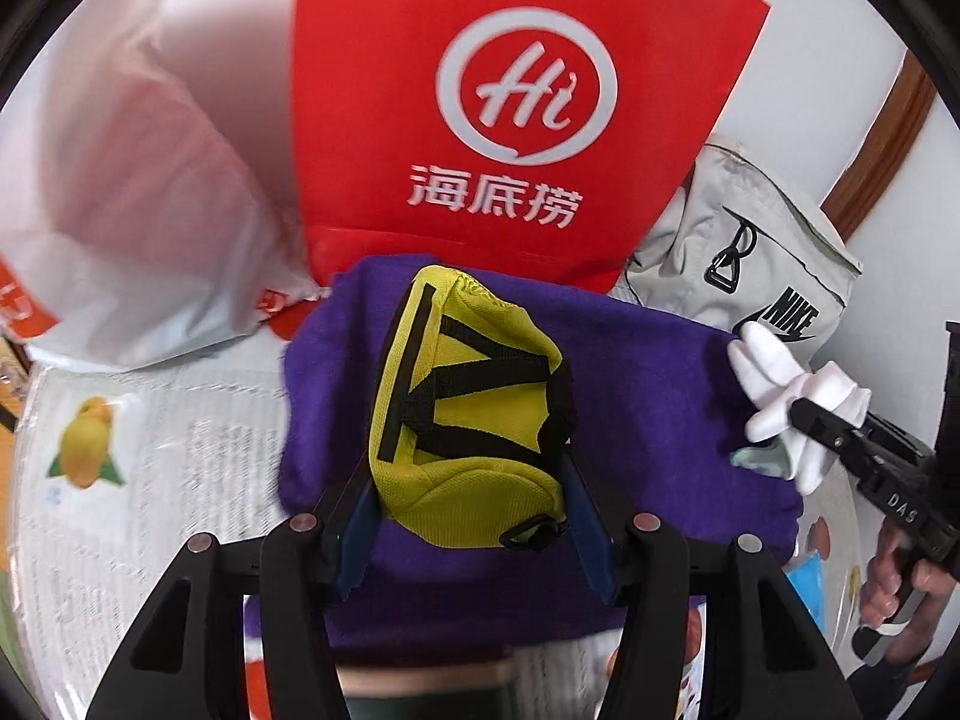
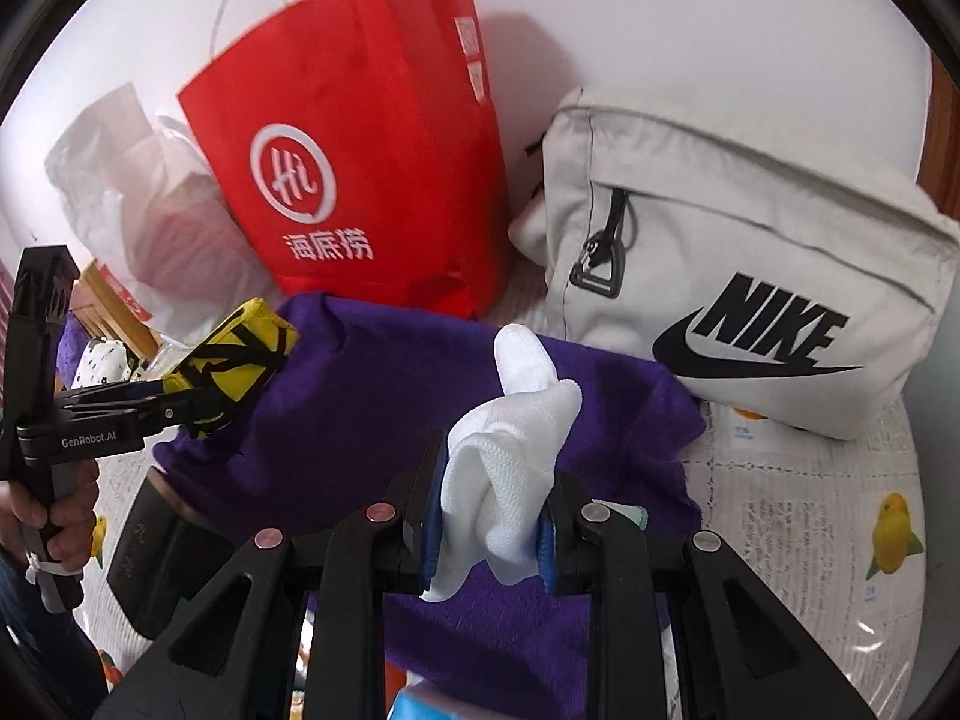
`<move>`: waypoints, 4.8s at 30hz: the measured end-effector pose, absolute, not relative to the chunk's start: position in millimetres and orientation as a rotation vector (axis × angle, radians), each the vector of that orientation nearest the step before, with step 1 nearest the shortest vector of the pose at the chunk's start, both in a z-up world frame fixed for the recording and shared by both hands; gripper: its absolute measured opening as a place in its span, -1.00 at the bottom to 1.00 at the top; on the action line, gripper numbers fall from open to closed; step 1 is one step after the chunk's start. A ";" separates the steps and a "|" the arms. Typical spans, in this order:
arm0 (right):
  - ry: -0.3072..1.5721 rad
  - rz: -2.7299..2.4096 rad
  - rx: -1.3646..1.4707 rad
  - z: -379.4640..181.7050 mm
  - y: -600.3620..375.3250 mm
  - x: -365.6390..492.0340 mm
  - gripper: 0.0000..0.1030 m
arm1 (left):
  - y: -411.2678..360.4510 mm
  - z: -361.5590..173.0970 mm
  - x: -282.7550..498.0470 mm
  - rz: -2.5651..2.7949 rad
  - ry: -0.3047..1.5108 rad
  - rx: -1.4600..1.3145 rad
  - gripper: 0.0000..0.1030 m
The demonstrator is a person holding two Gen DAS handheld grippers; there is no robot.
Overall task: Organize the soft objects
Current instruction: 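Lower the pouch onto the purple towel with the left tool while the right releases the sock, then move the right tool toward the white sponge block, then close the right tool on the white sponge block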
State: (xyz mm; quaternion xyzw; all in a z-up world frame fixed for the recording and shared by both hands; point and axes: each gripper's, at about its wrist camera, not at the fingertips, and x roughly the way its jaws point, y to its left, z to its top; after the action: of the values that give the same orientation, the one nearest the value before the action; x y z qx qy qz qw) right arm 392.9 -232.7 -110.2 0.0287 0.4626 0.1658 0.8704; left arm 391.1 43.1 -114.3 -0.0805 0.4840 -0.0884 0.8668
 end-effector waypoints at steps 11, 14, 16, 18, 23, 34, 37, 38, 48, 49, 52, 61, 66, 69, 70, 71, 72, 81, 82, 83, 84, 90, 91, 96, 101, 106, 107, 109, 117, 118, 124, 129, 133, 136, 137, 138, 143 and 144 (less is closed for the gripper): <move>1.058 0.345 0.058 -141.7 -234.1 412.8 -0.50 | 30.9 -142.9 423.7 -0.146 1.097 -0.162 0.06; 1.069 0.347 0.060 -144.5 -234.0 413.5 -0.48 | 29.2 -145.6 425.5 -0.140 1.104 -0.160 0.08; 1.078 0.346 0.053 -146.6 -233.2 414.1 -0.47 | 26.6 -146.9 427.5 -0.135 1.107 -0.155 0.08; 1.084 0.346 0.057 -147.3 -232.9 414.8 -0.47 | 27.4 -147.6 428.5 -0.132 1.112 -0.149 0.08; 1.094 0.342 0.053 -148.3 -229.7 416.3 -0.42 | 26.0 -151.4 432.6 -0.129 1.126 -0.151 0.09; 1.078 0.340 0.051 -141.4 -230.6 410.1 0.19 | 24.7 -140.1 425.0 -0.090 1.116 -0.120 0.51; 1.080 0.328 0.057 -137.5 -232.3 405.9 0.20 | 23.2 -134.8 419.8 -0.081 1.105 -0.108 0.51; 1.080 0.326 0.062 -135.4 -232.6 403.9 0.20 | 25.7 -131.9 416.5 -0.077 1.103 -0.106 0.51; 1.020 0.322 0.064 -102.4 -234.4 374.7 0.20 | 39.4 -91.5 373.1 -0.093 0.984 -0.140 0.51; 1.015 0.323 0.065 -99.8 -234.8 372.1 0.20 | 42.3 -87.2 366.8 -0.091 0.974 -0.140 0.52; 0.991 0.327 0.074 -89.0 -234.1 357.1 0.20 | 51.7 -79.0 353.1 -0.091 0.975 -0.168 0.51; 0.944 0.354 0.070 -64.9 -234.0 304.8 0.20 | 65.1 -69.4 298.7 -0.068 0.996 -0.209 0.51; 0.931 0.364 0.076 -56.8 -232.5 272.3 0.20 | 63.7 -64.1 264.4 -0.087 0.985 -0.213 0.51; 0.929 0.372 0.073 -55.8 -229.1 253.8 0.21 | 61.1 -63.6 243.5 -0.086 0.981 -0.192 0.51; 0.930 0.377 0.072 -56.3 -227.7 248.4 0.21 | 60.8 -64.6 238.1 -0.086 0.984 -0.191 0.51; 0.932 0.384 0.071 -57.1 -225.9 242.2 0.21 | 61.0 -65.7 232.9 -0.086 0.986 -0.193 0.51; 0.937 0.391 0.068 -59.2 -223.1 233.4 0.21 | 61.2 -67.6 227.1 -0.083 0.991 -0.195 0.51; 0.966 0.480 0.050 -83.5 -197.4 171.3 0.47 | 60.9 -85.5 180.1 -0.086 1.019 -0.215 0.51; 0.963 0.489 0.042 -86.2 -193.8 165.7 0.50 | 60.5 -87.3 176.3 -0.089 1.021 -0.215 0.51; 0.965 0.508 0.025 -90.4 -187.4 158.3 0.50 | 59.7 -89.6 172.4 -0.091 1.025 -0.213 0.51; 0.966 0.521 0.013 -92.8 -183.1 154.4 0.50 | 59.2 -90.8 169.8 -0.092 1.026 -0.211 0.51; 0.941 0.543 -0.087 -109.7 -156.5 137.9 0.50 | 56.2 -101.2 154.8 -0.097 1.035 -0.208 0.51; 0.935 0.543 -0.100 -111.8 -153.8 136.9 0.50 | 56.2 -103.5 152.9 -0.100 1.038 -0.210 0.51; 0.928 0.513 -0.229 -132.9 -135.1 134.7 0.49 | 58.0 -113.4 149.2 -0.090 1.053 -0.206 0.51; 0.877 0.437 -0.348 -139.8 -125.3 131.8 0.09 | 64.7 -123.0 150.4 -0.073 1.073 -0.211 0.51; 0.898 0.458 -0.214 -125.1 -141.0 141.1 -0.27 | 66.0 -131.5 151.9 -0.073 1.091 -0.208 0.51; 0.901 0.470 -0.191 -122.1 -143.1 141.8 -0.30 | 65.7 -133.6 152.2 -0.077 1.095 -0.211 0.51; 0.901 0.485 -0.168 -117.7 -145.8 141.4 -0.41 | 64.9 -136.7 152.5 -0.084 1.100 -0.211 0.51; 0.895 0.505 -0.129 -104.4 -152.9 132.1 -0.61 | 57.6 -143.7 153.5 -0.109 1.117 -0.204 0.51; 0.897 0.517 -0.114 -102.1 -154.7 130.8 -0.62 | 56.9 -143.9 153.6 -0.111 1.119 -0.202 0.51; 0.869 0.556 -0.063 -86.2 -163.3 115.5 -0.62 | 55.4 -144.0 152.5 -0.119 1.117 -0.207 0.51; 0.858 0.537 -0.047 -79.8 -170.0 114.3 -0.63 | 51.2 -143.6 150.6 -0.140 1.111 -0.212 0.51; 0.851 0.531 -0.038 -74.0 -173.6 115.3 -0.63 | 44.8 -140.1 150.9 -0.176 1.091 -0.210 0.51; 0.840 0.536 -0.029 -70.0 -175.7 116.7 -0.63 | 38.3 -139.8 156.7 -0.198 1.073 -0.201 0.51; 0.842 0.541 -0.027 -70.2 -176.0 117.0 -0.63 | 36.5 -140.2 158.5 -0.203 1.069 -0.197 0.51; 0.846 0.546 -0.028 -71.7 -175.7 117.0 -0.63 | 33.8 -140.7 160.9 -0.206 1.065 -0.189 0.51; 0.882 0.582 -0.037 -85.2 -172.5 114.7 -0.63 | 30.5 -142.3 164.2 -0.201 1.058 -0.155 0.51; 0.887 0.591 -0.044 -87.1 -171.2 113.5 -0.64 | 30.8 -143.6 164.8 -0.193 1.063 -0.148 0.51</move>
State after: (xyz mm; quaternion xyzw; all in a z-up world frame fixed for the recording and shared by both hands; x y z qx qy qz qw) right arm 113.4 -171.2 -87.1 -0.0211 0.4227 0.2816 0.8612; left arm 164.8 30.8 -143.6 -0.0704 0.5056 -0.0916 0.8550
